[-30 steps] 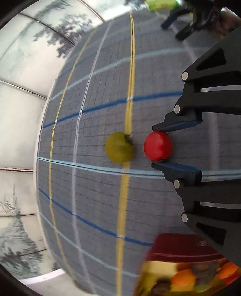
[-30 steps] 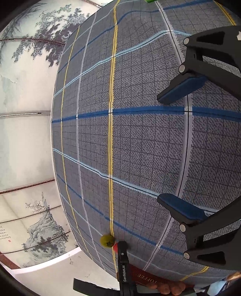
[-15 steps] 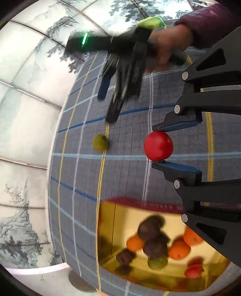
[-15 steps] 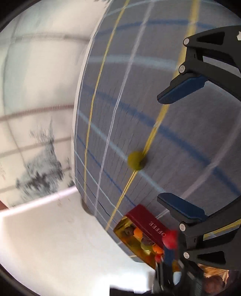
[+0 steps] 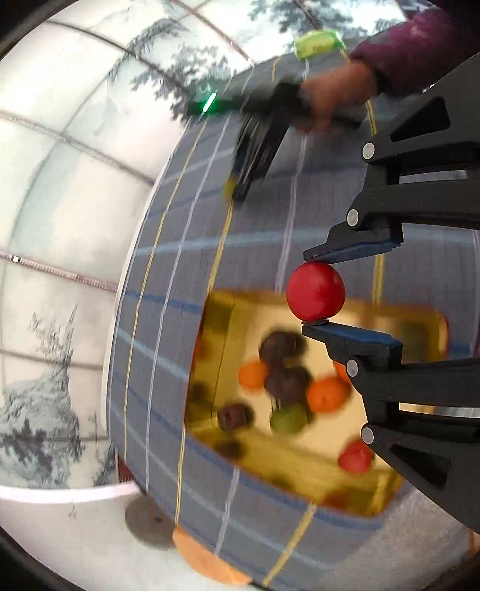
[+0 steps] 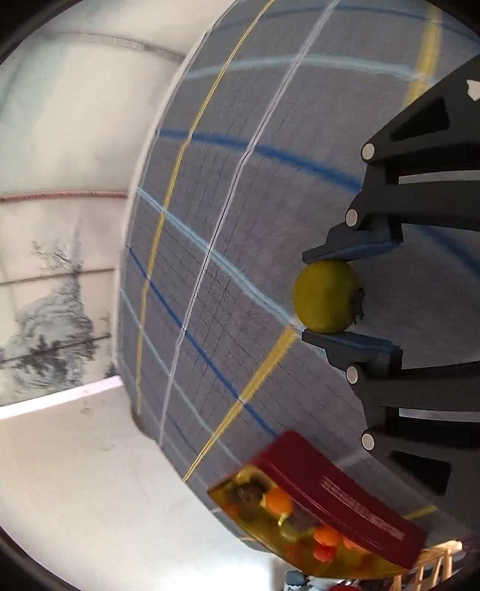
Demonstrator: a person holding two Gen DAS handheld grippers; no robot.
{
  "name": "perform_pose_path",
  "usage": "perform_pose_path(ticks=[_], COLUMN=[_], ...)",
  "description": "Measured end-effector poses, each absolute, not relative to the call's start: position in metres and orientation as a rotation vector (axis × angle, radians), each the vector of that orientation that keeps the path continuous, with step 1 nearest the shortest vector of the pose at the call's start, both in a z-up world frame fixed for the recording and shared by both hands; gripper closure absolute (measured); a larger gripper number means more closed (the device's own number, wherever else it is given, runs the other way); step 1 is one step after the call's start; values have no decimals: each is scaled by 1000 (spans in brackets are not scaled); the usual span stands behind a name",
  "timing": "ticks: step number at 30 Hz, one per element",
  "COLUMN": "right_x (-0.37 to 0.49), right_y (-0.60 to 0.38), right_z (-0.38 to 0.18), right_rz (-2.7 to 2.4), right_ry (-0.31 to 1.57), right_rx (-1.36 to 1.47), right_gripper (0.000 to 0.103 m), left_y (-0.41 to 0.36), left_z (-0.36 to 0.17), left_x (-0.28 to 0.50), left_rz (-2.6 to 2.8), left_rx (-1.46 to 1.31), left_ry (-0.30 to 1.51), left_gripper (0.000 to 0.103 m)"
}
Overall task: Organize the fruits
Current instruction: 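Carry the red tomato into the tin with the left gripper while the right gripper grasps the green fruit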
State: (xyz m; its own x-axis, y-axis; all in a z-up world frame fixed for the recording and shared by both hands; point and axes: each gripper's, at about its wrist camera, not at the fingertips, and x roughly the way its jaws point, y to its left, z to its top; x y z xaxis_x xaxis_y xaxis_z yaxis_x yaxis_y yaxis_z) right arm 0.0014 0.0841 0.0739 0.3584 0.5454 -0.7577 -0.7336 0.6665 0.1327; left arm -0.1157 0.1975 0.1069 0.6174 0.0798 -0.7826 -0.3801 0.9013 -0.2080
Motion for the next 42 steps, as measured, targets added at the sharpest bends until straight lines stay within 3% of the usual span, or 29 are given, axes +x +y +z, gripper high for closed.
perform_pose_path(ticks=[12,42], right_x=[-57,-54], right_y=[-70,-74], right_z=[71,65], right_rz=[498,425], right_ry=[880,908], right_rx=[-86,-101], right_gripper=[71,70], left_y=[223,223], left_z=[80,66], left_x=[-171,-176], left_rz=[333,370], left_rx=[-350,-256], left_ry=[918,901], left_gripper=[69,69])
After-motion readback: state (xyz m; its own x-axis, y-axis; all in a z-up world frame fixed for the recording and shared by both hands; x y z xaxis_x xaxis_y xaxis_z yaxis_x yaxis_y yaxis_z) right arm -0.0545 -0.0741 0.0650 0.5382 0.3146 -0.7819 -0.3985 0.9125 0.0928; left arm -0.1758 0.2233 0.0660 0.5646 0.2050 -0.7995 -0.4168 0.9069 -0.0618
